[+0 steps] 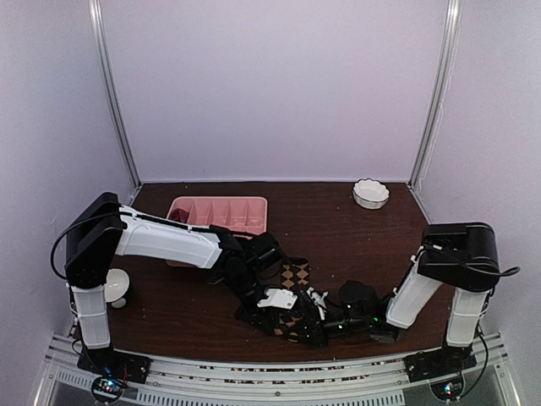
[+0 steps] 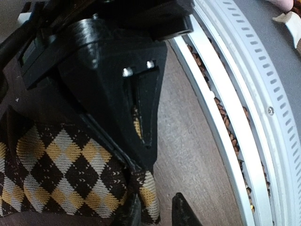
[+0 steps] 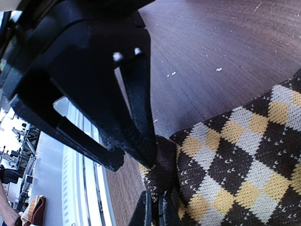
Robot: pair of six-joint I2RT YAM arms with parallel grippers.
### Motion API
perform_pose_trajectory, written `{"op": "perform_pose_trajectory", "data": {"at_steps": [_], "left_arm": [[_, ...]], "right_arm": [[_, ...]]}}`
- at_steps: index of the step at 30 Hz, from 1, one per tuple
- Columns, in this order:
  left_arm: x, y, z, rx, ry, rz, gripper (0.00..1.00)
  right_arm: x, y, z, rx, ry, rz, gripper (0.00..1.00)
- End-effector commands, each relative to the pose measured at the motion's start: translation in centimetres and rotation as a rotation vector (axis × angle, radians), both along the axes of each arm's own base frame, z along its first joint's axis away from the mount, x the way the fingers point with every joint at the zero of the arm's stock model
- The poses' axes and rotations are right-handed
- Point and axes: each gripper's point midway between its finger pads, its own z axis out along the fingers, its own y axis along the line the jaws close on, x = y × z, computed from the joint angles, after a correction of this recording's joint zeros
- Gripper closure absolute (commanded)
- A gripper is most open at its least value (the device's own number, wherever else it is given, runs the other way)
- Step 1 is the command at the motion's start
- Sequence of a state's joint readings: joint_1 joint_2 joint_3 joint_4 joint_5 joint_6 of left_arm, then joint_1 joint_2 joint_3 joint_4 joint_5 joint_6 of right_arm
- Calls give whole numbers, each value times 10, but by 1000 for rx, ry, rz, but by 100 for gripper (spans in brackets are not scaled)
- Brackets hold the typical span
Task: Roll the socks
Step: Roll the sock at the center of the board.
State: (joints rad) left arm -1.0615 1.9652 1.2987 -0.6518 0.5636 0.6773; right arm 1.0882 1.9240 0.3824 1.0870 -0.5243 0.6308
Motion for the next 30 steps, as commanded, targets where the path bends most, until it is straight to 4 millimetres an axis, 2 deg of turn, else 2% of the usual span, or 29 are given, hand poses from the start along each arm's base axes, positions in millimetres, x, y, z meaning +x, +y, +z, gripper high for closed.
{"op": "perform_pose_trajectory", "data": {"at_steps": [1, 3, 5, 6, 8, 9, 11, 13, 20, 21, 23, 27, 30], "left_arm": [[-4, -3, -9, 9, 46, 26, 79], [-4, -3, -15, 27, 64, 43, 84], [-6, -3, -21, 48, 87, 50, 84], [-7, -1, -25, 63, 100, 53, 82], [-9, 2, -27, 74, 127, 54, 64], [-10, 4, -28, 75, 134, 53, 59], [-10, 6, -28, 75, 129, 50, 56], [-7, 5, -30, 80, 114, 64, 61], [12, -2, -48, 128, 65, 146, 90], [13, -1, -52, 146, 65, 153, 93], [18, 2, -59, 173, 79, 175, 98], [27, 10, -67, 230, 170, 229, 100], [33, 17, -70, 271, 249, 269, 100]], "right_arm": [[-44, -94, -124, -569, 283, -28, 100], [-41, -90, -120, -553, 274, -41, 100], [-35, -85, -112, -519, 257, -62, 100], [-32, -83, -109, -507, 252, -73, 99], [-30, -80, -106, -500, 247, -78, 98], [-31, -79, -107, -502, 250, -74, 98], [-33, -78, -108, -502, 259, -64, 99], [-34, -78, -108, -498, 262, -61, 99], [-28, -73, -98, -457, 227, -81, 98], [-26, -72, -95, -446, 213, -87, 94], [-25, -70, -88, -423, 178, -92, 77], [-22, -71, -73, -403, 76, -112, 60], [-21, -76, -65, -433, -30, -130, 52]]}}
